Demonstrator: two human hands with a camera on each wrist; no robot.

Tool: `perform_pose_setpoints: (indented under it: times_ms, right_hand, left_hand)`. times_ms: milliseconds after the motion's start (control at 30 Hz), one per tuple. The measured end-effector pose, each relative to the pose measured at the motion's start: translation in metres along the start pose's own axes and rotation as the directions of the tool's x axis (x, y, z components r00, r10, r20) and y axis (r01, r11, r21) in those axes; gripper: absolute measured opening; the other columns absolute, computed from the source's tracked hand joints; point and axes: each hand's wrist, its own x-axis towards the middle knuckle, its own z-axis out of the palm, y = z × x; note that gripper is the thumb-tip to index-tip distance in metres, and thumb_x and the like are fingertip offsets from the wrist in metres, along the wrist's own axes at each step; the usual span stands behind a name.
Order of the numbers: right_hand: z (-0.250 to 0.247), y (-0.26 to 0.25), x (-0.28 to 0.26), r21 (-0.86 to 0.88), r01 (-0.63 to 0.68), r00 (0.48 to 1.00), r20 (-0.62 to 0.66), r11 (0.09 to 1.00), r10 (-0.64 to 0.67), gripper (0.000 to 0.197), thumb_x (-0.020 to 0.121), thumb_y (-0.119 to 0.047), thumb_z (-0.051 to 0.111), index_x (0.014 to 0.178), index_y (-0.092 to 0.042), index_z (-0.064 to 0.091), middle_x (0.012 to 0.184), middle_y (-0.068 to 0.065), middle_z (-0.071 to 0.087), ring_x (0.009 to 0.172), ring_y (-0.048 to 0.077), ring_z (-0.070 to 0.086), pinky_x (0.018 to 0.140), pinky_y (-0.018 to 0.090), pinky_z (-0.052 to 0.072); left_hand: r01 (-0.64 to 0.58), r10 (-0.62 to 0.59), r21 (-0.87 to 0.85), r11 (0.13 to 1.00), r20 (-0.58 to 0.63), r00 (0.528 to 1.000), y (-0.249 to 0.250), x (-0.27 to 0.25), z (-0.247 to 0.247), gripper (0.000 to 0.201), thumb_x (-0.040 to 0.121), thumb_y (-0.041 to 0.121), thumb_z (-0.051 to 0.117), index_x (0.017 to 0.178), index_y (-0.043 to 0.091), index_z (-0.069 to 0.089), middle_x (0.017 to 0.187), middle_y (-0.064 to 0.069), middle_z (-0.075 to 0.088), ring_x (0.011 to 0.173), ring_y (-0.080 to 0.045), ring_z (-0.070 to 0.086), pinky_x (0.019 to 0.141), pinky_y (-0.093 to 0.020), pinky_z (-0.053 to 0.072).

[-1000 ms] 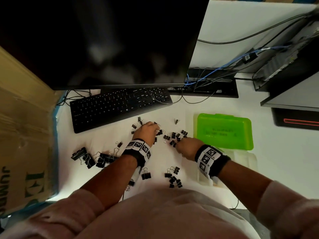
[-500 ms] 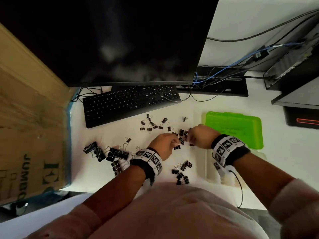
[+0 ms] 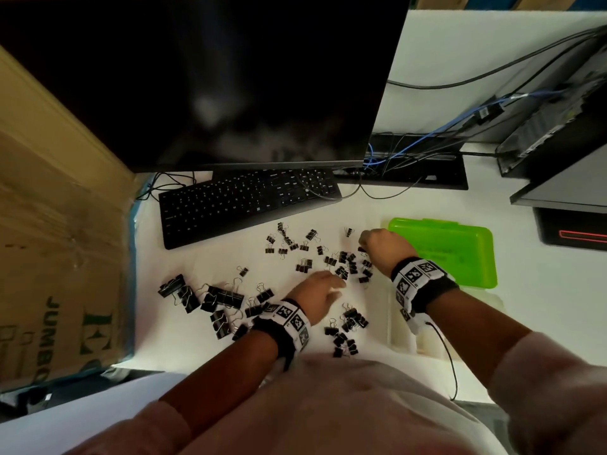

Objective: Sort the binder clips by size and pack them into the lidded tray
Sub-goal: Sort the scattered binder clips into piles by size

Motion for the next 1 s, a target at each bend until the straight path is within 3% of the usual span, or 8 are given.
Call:
perform_pose_setpoints:
  times_ms: [133,233,333,467,567,733,833,1000]
  right_hand:
    - [-0.010,-0.013,-0.023,0.031,0.101,0.975,0.195,0.994,-0.105,0.021,0.090,-0.011,0.048,0.102,-0.016,0.064,0.106,0.011,0.064,0.091,0.032,0.063,0.069,0.030,0.043]
    - [0.004,-0.029,-0.039,-0.017,0.223,0.894,0.401,0.975,-0.198,0.020,0.090,-0.014,0.047,0.095,-0.010,0.066,0.102,0.010,0.066,0.084,0.028,0.061,0.072,0.032,0.049]
    - [0.011,-0.036,-0.039,-0.020,0.228,0.859,0.475,0.974,-0.191,0.021,0.089,-0.019,0.052,0.095,-0.007,0.069,0.102,0.012,0.069,0.086,0.029,0.064,0.074,0.033,0.051]
    - [-0.005,-0.029,-0.019,-0.053,0.121,0.929,0.357,0.991,-0.094,0.035,0.091,-0.041,0.052,0.096,-0.008,0.063,0.102,0.015,0.065,0.091,0.030,0.062,0.073,0.032,0.045]
    - [-0.017,-0.024,0.000,-0.077,0.091,0.984,0.160,0.993,-0.078,0.026,0.092,-0.026,0.048,0.109,-0.012,0.062,0.114,0.015,0.062,0.101,0.033,0.061,0.075,0.035,0.046]
    - [-0.011,-0.029,0.019,-0.086,0.196,0.970,0.162,0.977,-0.180,0.041,0.091,-0.009,0.044,0.129,-0.021,0.051,0.127,0.007,0.054,0.112,0.030,0.057,0.085,0.038,0.049]
    - [0.002,-0.035,0.024,-0.135,0.244,0.956,0.202,0.960,-0.214,0.031,0.091,-0.012,0.047,0.119,-0.018,0.058,0.121,0.007,0.058,0.111,0.028,0.058,0.084,0.038,0.050]
    - [0.005,-0.034,0.021,-0.115,0.271,0.958,0.132,0.956,-0.256,0.022,0.092,-0.019,0.048,0.108,-0.016,0.063,0.113,0.007,0.061,0.104,0.028,0.060,0.078,0.035,0.048]
  left_hand:
    - [0.145,-0.124,0.038,0.989,-0.329,0.936,-0.022,0.007,-0.022,0.039,0.090,0.008,0.054,0.126,0.021,0.048,0.132,-0.001,0.041,0.125,-0.018,0.041,0.109,-0.030,0.035]
    - [0.183,-0.138,0.134,0.974,-0.290,0.947,-0.027,0.013,-0.027,0.050,0.087,0.014,0.061,0.132,0.025,0.043,0.132,-0.001,0.037,0.123,-0.020,0.038,0.104,-0.036,0.040]
    - [0.037,0.044,0.366,0.930,-0.211,0.977,-0.019,0.020,-0.024,0.040,0.086,0.023,0.062,0.125,0.027,0.052,0.127,0.002,0.043,0.117,-0.020,0.040,0.096,-0.038,0.039]
    - [0.029,0.072,0.481,0.876,-0.191,0.979,-0.005,0.031,-0.020,0.026,0.092,0.029,0.052,0.117,0.029,0.059,0.121,0.004,0.048,0.117,-0.020,0.041,0.094,-0.038,0.034]
    - [0.069,0.035,0.485,0.872,-0.202,0.979,-0.002,0.035,-0.020,0.020,0.093,0.023,0.047,0.105,0.029,0.062,0.118,0.004,0.050,0.115,-0.020,0.042,0.092,-0.038,0.035]
    - [0.045,0.073,0.441,0.897,-0.247,0.966,-0.002,0.022,-0.027,0.020,0.090,0.012,0.046,0.098,0.025,0.059,0.107,0.002,0.058,0.105,-0.021,0.051,0.087,-0.037,0.041]
    - [-0.013,0.076,0.351,0.936,-0.166,0.983,0.003,0.008,-0.024,0.019,0.093,0.016,0.046,0.102,0.023,0.061,0.104,-0.002,0.066,0.096,-0.025,0.059,0.081,-0.035,0.046]
    - [0.057,-0.039,0.279,0.959,-0.070,0.997,0.005,0.000,-0.007,0.022,0.094,0.025,0.044,0.107,0.026,0.063,0.109,-0.001,0.067,0.095,-0.026,0.063,0.079,-0.033,0.050]
